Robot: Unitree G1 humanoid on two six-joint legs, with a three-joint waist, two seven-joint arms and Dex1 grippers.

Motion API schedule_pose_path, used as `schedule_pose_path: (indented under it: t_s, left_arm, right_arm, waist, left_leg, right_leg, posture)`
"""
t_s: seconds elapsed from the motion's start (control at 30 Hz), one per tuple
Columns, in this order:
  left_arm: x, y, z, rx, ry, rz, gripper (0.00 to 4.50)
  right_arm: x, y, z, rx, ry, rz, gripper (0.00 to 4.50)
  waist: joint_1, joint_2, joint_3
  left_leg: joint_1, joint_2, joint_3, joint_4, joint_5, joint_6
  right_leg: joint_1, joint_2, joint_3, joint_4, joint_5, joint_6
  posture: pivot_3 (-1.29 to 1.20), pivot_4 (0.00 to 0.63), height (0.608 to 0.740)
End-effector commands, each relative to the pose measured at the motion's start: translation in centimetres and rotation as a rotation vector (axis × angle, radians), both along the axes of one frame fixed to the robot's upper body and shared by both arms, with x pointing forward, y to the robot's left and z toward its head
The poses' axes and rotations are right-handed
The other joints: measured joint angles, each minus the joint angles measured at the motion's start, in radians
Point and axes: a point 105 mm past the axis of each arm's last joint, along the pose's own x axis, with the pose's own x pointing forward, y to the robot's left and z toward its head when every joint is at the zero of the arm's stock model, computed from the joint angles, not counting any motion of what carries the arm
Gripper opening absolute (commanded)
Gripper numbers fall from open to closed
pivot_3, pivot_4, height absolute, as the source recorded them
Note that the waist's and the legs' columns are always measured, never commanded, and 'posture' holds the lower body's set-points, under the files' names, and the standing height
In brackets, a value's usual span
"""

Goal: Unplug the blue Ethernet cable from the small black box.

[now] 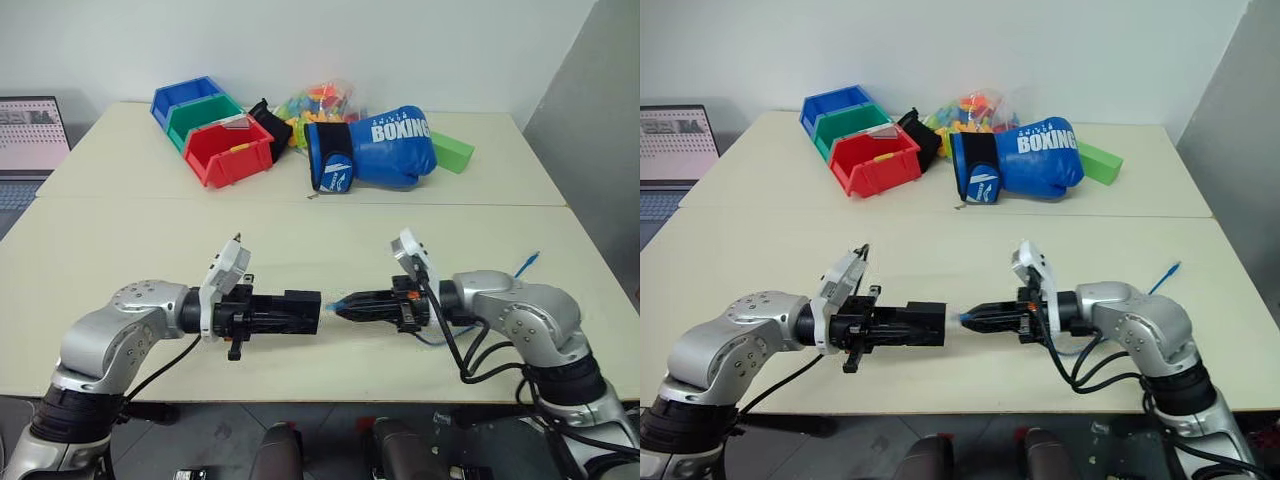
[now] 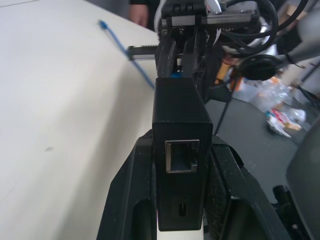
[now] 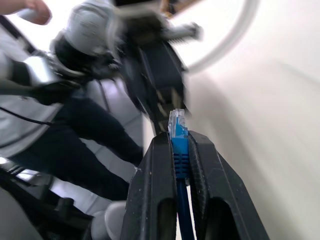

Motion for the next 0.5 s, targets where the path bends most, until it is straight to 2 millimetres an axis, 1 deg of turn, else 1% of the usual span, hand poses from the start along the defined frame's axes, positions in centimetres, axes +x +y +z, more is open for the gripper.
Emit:
schedule_pose_path:
  t_s: [0.03,0.07,0.17,0.27,0.33,0.37,0.4,0.47,0.5]
  left_arm:
    - [0.2,1.9,0.7,0.014,-0.029,0.076,0.79]
    - [0.2,2.2,0.7,0.016,-0.024,0.088,0.79]
    - [0.2,2.7,0.6,0.03,-0.024,0.117,0.79]
    - [0.6,2.8,0.5,0.03,-0.032,0.145,0.79]
    - [0.8,2.7,0.5,0.027,-0.039,0.158,0.79]
    - [1.1,2.5,0.5,0.031,-0.049,0.165,0.79]
    - [1.2,2.4,0.5,0.034,-0.057,0.17,0.79]
    - [1.7,2.2,0.5,0.035,-0.076,0.189,0.79]
    - [1.9,2.2,0.6,0.029,-0.082,0.2,0.79]
  right_arm:
    - [1.6,-1.5,0.7,0.032,-0.059,-0.104,0.06]
    - [2.1,-1.7,0.7,0.042,-0.066,-0.14,0.06]
    - [4.9,-2.3,0.9,0.061,-0.13,-0.308,0.06]
    - [9.7,-3.2,0.8,-0.004,-0.277,-0.585,0.06]
    - [11.7,-3.6,0.6,-0.061,-0.358,-0.693,0.06]
    - [13.1,-4.1,0.4,-0.121,-0.415,-0.774,0.06]
    - [14.1,-4.3,0.3,-0.161,-0.458,-0.825,0.06]
    - [15.8,-4.9,-0.1,-0.236,-0.5,-0.922,0.06]
    - [16.4,-5.0,-0.5,-0.256,-0.494,-0.951,0.06]
  waist:
    - [-0.002,0.0,0.0]
    - [-0.006,0.0,0.0]
    - [-0.012,0.0,0.0]
    - [-0.016,0.0,0.0]
    - [-0.016,0.001,0.001]
    - [-0.016,0.001,0.001]
    - [-0.016,0.001,0.001]
    - [-0.016,0.001,0.001]
    - [-0.016,0.001,0.001]
  left_leg:
    - [0.0,0.0,0.0,0.0,0.0,0.0]
    - [0.0,0.0,0.0,0.0,0.0,0.0]
    - [0.0,0.0,0.0,0.0,0.0,0.0]
    - [0.0,0.0,0.0,0.0,0.0,0.0]
    - [0.0,0.0,0.001,0.0,0.0,0.0]
    - [0.0,0.0,0.001,0.0,0.0,0.0]
    - [0.0,0.0,0.001,0.0,0.0,0.0]
    - [0.0,0.0,0.001,-0.001,0.0,0.0]
    - [0.0,0.0,0.001,-0.001,0.0,0.0]
  right_leg:
    - [0.0,0.0,0.0,0.0,0.0,0.0]
    - [0.0,0.0,0.0,0.0,0.0,0.0]
    - [0.0,0.0,0.0,0.0,0.0,0.0]
    - [0.0,0.0,0.001,0.001,0.0,0.0]
    - [-0.001,0.0,0.001,0.001,0.0,0.0]
    - [-0.001,0.0,0.001,0.001,0.0,0.0]
    - [-0.001,0.0,0.001,0.001,0.0,0.0]
    - [-0.001,0.0,0.001,0.0,0.0,0.0]
    - [-0.001,0.0,0.002,0.0,0.0,0.0]
  posture:
    - [0.0,0.15,0.74]
    - [0.0,0.15,0.74]
    - [0.0,0.15,0.74]
    - [0.0,0.15,0.74]
    - [0.0,0.15,0.74]
    - [0.0,0.15,0.74]
    - [0.0,0.15,0.74]
    - [0.0,0.15,0.74]
    - [0.0,0.15,0.74]
